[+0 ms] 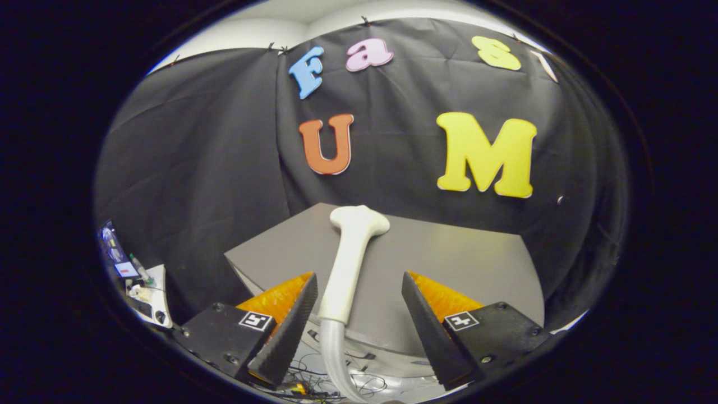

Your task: Iron the clothes twice with a garment steamer, once on the left side and once on the right side.

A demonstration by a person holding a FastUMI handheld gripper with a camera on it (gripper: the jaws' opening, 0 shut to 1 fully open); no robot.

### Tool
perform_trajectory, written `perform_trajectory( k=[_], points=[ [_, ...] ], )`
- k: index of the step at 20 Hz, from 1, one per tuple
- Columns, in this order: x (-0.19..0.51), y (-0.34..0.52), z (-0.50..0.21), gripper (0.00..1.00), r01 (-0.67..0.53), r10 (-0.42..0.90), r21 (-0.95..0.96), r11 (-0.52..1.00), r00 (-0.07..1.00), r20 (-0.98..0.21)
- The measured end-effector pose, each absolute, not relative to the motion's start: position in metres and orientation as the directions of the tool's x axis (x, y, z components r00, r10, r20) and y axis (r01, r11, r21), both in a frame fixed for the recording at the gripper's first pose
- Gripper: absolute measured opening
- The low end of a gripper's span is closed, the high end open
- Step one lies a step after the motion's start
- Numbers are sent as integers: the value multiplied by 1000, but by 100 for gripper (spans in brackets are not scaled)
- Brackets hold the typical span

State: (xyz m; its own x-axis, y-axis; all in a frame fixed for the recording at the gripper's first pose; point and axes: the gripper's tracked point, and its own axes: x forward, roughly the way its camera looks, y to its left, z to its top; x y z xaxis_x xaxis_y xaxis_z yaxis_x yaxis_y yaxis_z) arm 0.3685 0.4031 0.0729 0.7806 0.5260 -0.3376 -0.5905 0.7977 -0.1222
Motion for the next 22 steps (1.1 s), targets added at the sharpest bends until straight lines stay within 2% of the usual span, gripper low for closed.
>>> perform_trajectory(
  k=[4, 6, 7, 8, 10, 11, 13, 17, 22],
  points=[
    [387, 427, 46, 93, -578, 486, -136, 805, 773, -407],
    [397, 436, 30, 85, -573, 460, -136, 808, 758, -462],
    [404, 440, 33, 79, -561, 453, -157, 813, 779, -434],
    [401, 441, 34, 78, -562, 452, -156, 812, 775, -443],
    [404, 443, 36, 67, -533, 435, -121, 838, 784, -442],
    [406, 442, 36, 66, -535, 431, -123, 836, 779, -456],
    [406, 443, 38, 46, -525, 447, -36, 850, 757, -476],
    [397, 430, 43, 38, -533, 475, 24, 846, 732, -489],
    [366, 374, 63, 37, -482, 440, 8, 876, 791, -425]
  ],
)
